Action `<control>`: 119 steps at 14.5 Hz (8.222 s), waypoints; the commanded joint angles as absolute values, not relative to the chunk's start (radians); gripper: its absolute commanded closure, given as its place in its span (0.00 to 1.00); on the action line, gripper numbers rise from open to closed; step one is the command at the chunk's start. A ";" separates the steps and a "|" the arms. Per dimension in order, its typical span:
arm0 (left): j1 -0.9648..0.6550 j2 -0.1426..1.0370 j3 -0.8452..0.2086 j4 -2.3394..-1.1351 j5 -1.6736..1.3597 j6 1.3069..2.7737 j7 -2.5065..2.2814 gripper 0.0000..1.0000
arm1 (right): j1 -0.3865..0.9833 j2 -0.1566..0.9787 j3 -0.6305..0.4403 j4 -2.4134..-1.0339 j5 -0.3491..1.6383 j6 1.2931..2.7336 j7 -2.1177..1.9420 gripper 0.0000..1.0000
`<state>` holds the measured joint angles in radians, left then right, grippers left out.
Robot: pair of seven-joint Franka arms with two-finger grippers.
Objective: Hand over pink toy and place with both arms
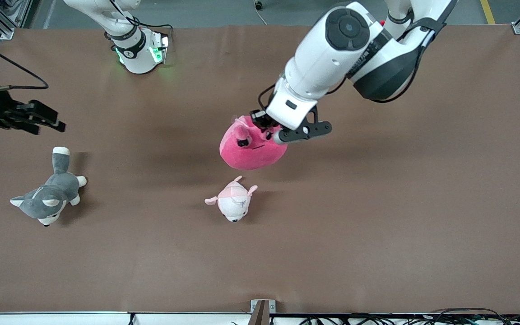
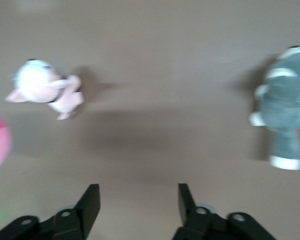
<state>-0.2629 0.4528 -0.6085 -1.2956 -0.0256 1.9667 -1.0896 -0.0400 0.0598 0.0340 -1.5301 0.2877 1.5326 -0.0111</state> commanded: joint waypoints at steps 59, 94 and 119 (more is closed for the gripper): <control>-0.508 0.554 -0.565 -1.296 0.009 2.318 -1.289 0.00 | 0.135 0.182 0.025 -1.574 0.443 1.410 0.105 0.95; 0.474 0.046 -0.565 -1.577 0.014 1.667 0.084 0.00 | -0.058 0.634 0.017 -1.379 0.440 1.629 -0.143 0.96; 0.523 0.043 -0.551 -1.577 0.002 1.724 0.080 0.00 | -0.112 0.282 0.000 -1.247 0.086 1.480 0.046 0.00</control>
<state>0.5223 0.0426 -0.5497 -1.5954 0.0083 1.7660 0.0667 -0.0632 0.3200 -0.0112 -1.2113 0.0991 1.4894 0.0421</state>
